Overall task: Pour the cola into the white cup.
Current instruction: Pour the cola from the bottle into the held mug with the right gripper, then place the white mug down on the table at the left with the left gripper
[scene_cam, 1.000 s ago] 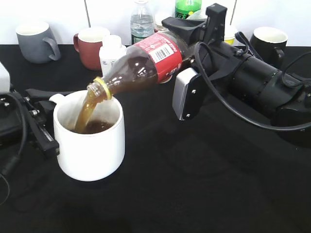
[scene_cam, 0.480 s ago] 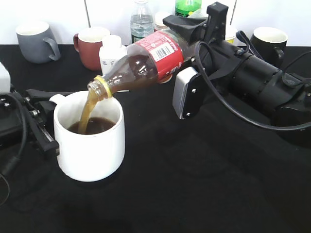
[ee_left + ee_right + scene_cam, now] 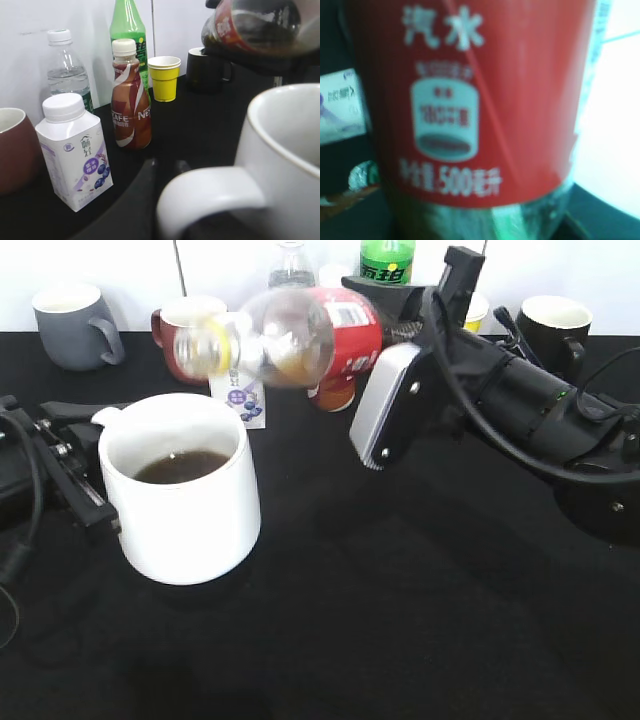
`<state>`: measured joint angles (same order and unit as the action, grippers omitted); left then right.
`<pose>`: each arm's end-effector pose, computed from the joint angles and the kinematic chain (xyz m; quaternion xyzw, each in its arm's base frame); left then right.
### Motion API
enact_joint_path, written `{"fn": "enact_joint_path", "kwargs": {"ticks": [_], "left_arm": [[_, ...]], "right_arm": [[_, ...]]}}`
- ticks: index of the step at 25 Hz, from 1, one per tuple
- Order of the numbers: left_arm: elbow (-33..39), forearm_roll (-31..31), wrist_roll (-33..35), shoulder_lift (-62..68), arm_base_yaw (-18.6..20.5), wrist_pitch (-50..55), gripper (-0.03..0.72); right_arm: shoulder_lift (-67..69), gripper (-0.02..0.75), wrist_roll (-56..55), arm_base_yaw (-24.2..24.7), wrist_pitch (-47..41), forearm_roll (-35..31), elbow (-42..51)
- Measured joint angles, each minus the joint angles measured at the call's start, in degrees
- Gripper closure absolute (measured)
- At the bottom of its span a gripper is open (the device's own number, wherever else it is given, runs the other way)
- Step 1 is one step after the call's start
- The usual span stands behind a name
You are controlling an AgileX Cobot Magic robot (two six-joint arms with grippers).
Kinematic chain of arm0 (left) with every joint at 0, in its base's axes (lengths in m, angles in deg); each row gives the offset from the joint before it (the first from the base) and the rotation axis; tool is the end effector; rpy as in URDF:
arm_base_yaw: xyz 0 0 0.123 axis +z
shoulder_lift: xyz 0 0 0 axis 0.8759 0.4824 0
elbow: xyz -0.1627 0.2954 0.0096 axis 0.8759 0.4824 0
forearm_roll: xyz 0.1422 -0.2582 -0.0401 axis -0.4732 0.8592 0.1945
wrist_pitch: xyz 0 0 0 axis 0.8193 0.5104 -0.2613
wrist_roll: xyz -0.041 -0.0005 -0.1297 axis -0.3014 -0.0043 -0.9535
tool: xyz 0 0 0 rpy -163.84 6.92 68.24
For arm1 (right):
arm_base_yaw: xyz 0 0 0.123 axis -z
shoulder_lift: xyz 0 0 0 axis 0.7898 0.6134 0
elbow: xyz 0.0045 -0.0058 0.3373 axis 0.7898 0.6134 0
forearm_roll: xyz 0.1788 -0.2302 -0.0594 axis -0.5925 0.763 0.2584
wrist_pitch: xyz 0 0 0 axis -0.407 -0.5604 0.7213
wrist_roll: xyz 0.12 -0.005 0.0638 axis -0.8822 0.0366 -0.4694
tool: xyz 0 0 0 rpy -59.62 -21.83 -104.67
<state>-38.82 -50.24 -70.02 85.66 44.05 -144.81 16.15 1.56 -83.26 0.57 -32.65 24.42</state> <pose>0.2437 -0.1434 0.2053 0.2949 0.6767 -0.2576 0.6235 0.3373 0.2423 0.2303 -0.5536 0.3459 -0.1649 0.7394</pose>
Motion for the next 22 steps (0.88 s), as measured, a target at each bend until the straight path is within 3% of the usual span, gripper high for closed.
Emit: {"fn": "enact_joint_path", "kwargs": {"ticks": [4,5,8,11,13,18,22], "left_arm": [[0.0,5.58,0.25,0.0,0.0,0.08,0.627],[0.0,8.81,1.57,0.0,0.0,0.13,0.627],[0.02,20.06,7.77,1.45,0.0,0.25,0.627],[0.07,32.26,15.11,5.97,0.0,-1.69,0.627],[0.09,36.33,17.4,11.4,1.86,-6.54,0.627],[-9.84,36.95,18.0,24.27,10.67,-7.39,0.627],[-23.2,34.42,17.5,35.01,11.97,-7.39,0.627]], "right_arm": [[0.11,0.363,-35.45,0.0,0.05,-0.01,0.0],[0.11,0.363,-51.63,0.0,0.05,-0.01,0.0],[0.11,0.363,-70.78,0.0,0.05,-0.01,0.0],[0.11,0.363,-77.39,0.0,0.05,-0.32,0.0],[0.11,0.363,-77.8,0.0,0.05,-1.65,0.0],[0.11,0.363,-77.81,0.0,0.05,-3.32,0.0],[0.11,0.363,-75.88,0.0,-0.87,-6.45,0.0]]}}
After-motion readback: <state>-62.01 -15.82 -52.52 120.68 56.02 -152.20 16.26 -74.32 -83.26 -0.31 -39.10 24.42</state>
